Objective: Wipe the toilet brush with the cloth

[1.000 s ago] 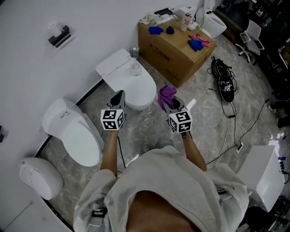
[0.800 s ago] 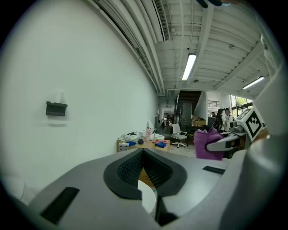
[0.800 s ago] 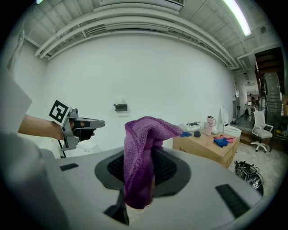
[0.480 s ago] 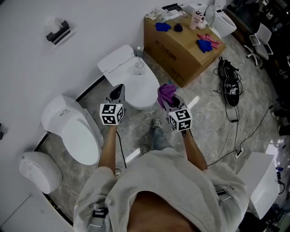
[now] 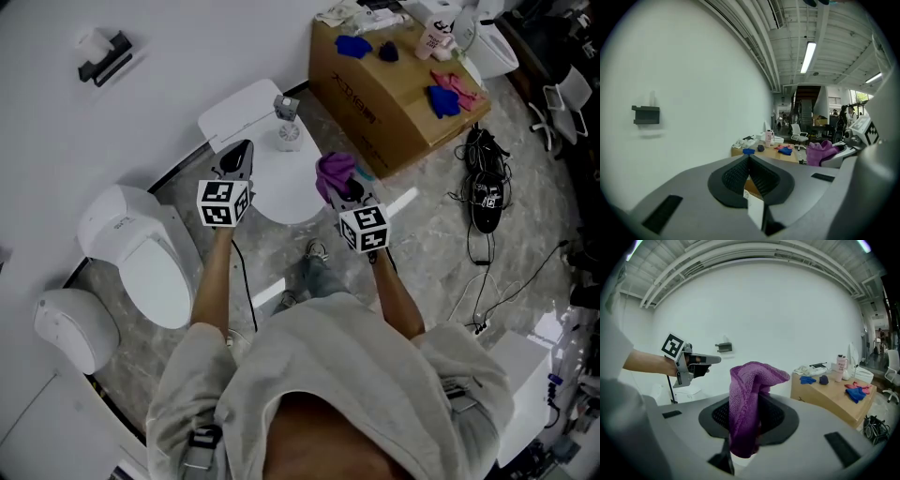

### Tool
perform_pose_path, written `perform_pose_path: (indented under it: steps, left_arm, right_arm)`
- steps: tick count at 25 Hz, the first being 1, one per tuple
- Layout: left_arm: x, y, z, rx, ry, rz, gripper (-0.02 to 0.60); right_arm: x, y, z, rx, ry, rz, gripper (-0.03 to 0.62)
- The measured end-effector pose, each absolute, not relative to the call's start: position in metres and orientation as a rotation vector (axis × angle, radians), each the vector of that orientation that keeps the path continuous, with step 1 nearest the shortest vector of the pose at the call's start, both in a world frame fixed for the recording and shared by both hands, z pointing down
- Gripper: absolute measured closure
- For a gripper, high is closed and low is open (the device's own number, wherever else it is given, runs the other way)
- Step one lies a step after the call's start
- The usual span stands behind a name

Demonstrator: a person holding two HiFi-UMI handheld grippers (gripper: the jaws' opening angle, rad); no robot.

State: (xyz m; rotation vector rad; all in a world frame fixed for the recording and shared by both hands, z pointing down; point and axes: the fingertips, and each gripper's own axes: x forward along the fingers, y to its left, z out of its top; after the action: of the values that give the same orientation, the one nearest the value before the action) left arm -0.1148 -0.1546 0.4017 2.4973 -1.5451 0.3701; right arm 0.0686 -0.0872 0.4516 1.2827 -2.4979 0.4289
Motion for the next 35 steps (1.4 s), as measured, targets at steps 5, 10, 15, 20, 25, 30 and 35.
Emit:
perform_pose_path:
  steps: [5, 10, 15, 20, 25, 30, 35]
  left_arm:
    - [-0.105, -0.200, 0.407, 2.487, -1.553, 0.414, 0.561]
    - [-0.098, -0.237, 0.414, 2.489, -1.555, 0.441, 0.562]
    - [-0.098, -0.267, 0.425, 2.494, -1.535, 0.449, 0.561]
    - [-0.093, -0.290, 0.438, 2.526, -1.467, 0.464, 0.561]
    - [-0.083, -0.304, 0.454, 2.578, -1.345, 0.474, 0.561]
    - [-0.081, -0.306, 0.475, 2.573, -1.265, 0.458, 0.561]
    - [-0.081, -0.314, 0.485, 2.581, -1.247, 0.406, 0.561]
  right_arm:
    - [0.065, -0.132, 0.466, 1.194, -2.516, 0.442, 0.473]
    - [0.060, -0.167, 0.477, 1.134, -2.525, 0.444, 0.473]
    - [0.051, -0.190, 0.485, 1.122, -2.528, 0.454, 0.473]
    - [0.045, -0.205, 0.502, 1.147, -2.496, 0.473, 0.473]
    - [0.035, -0.216, 0.518, 1.187, -2.464, 0.490, 0.473]
    - [0.025, -0.217, 0.534, 1.226, -2.438, 0.537, 0.473]
    - [0.016, -0.218, 0.560, 1.217, -2.419, 0.540, 0.473]
